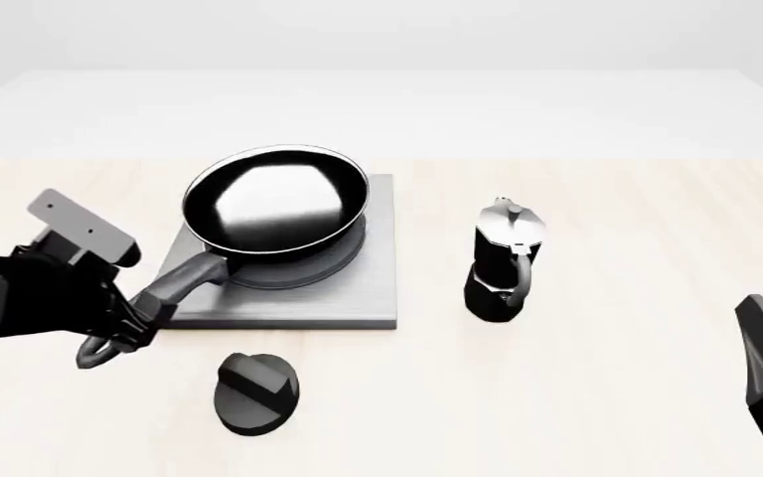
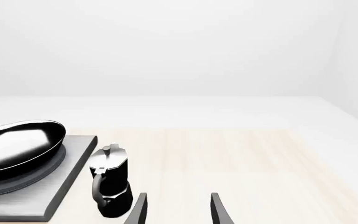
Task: Turn on the stove and put the frying pan on it.
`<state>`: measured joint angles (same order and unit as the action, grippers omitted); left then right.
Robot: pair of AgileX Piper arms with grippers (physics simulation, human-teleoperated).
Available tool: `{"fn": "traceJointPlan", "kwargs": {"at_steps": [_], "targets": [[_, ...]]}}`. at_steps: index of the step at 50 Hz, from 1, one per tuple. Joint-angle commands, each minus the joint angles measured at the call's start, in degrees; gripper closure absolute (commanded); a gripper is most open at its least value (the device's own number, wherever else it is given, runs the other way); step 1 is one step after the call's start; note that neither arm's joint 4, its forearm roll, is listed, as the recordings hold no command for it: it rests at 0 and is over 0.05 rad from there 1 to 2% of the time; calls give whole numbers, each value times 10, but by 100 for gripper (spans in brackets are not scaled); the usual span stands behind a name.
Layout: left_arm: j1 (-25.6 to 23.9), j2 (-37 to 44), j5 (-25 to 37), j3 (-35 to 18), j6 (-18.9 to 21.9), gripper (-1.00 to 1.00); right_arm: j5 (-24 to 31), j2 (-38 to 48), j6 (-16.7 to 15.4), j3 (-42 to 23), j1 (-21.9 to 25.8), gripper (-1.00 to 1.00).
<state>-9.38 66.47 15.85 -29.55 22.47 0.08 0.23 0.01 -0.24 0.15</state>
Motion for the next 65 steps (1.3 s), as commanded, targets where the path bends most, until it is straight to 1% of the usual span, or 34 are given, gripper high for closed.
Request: {"fn": "traceJointPlan", "kwargs": {"at_steps": [1, 10, 29, 41, 65], "targets": [[1, -24, 33, -4, -2, -100, 0, 0, 0, 0, 0, -100], [-12, -43, 50, 3, -14, -100, 0, 0, 0, 0, 0, -100], [-10, -89, 103, -26, -20, -100, 0, 0, 0, 0, 0, -100], [-4, -109, 126, -39, -11, -100, 0, 0, 0, 0, 0, -100], [-8, -138, 164, -63, -6, -100, 0, 0, 0, 0, 0, -100]]}}
